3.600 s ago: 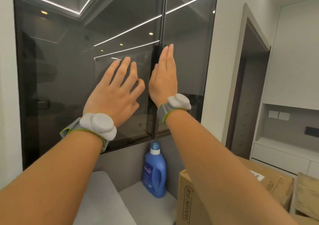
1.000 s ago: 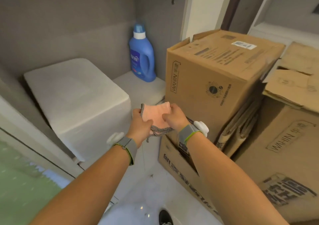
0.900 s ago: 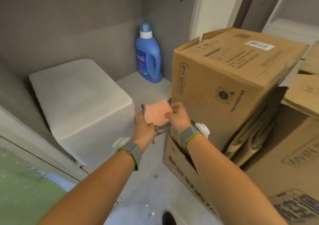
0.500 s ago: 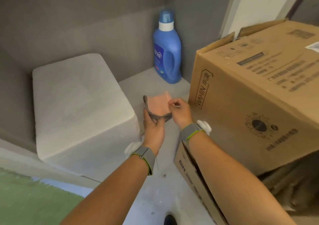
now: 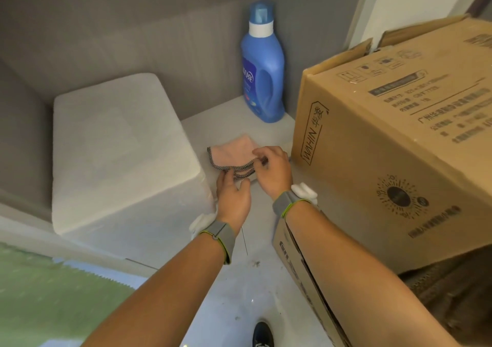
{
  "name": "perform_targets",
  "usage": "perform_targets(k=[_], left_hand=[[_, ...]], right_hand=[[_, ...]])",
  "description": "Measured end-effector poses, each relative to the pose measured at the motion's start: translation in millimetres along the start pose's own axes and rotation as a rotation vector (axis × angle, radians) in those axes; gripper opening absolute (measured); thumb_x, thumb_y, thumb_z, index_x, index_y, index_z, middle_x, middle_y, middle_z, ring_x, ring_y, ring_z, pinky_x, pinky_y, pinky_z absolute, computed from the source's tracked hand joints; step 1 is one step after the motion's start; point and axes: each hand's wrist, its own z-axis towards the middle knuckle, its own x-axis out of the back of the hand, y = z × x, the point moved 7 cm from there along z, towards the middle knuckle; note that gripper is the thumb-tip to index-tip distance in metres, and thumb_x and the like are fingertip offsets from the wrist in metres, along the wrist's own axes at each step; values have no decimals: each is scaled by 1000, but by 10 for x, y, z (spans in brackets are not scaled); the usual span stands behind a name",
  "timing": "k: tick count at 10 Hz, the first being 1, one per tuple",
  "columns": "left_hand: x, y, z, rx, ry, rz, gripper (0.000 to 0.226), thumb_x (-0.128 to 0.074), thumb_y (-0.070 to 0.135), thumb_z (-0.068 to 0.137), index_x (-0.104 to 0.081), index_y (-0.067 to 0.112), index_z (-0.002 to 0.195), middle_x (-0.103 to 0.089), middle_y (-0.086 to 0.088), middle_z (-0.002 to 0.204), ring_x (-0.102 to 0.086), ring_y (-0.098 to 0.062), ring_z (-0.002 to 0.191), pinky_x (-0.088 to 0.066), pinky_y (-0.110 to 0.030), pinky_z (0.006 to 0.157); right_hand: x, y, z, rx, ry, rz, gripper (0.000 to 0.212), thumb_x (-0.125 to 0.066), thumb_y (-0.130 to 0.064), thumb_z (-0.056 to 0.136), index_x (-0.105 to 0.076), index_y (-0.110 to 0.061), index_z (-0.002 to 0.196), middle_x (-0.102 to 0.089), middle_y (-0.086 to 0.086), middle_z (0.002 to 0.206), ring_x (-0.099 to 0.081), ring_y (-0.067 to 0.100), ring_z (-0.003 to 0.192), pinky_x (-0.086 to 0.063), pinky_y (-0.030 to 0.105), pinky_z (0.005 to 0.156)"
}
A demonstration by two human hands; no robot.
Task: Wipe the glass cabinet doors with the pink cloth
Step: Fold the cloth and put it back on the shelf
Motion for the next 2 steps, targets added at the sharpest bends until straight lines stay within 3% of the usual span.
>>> perform_targets(k=[1, 2], left_hand=[[25, -31, -42, -11, -28, 10, 52, -50, 25, 107, -41, 15, 157, -20, -2, 171, -22, -19, 158, -21, -35, 128], [48, -79, -157, -75, -70, 61, 46, -43, 21, 110, -45, 13, 155, -33, -4, 167, -29, -18, 154, -21, -22, 117]], right_hand=[[94, -22, -104, 17, 34, 109, 16, -70, -4, 88, -77, -13, 99, -63, 8, 102, -63, 23, 87, -50, 28, 86], [160, 42, -295, -94, 36, 252, 11, -72, -5, 88, -74, -15, 85, -60, 5, 89, -62, 29, 62, -49, 29, 57]])
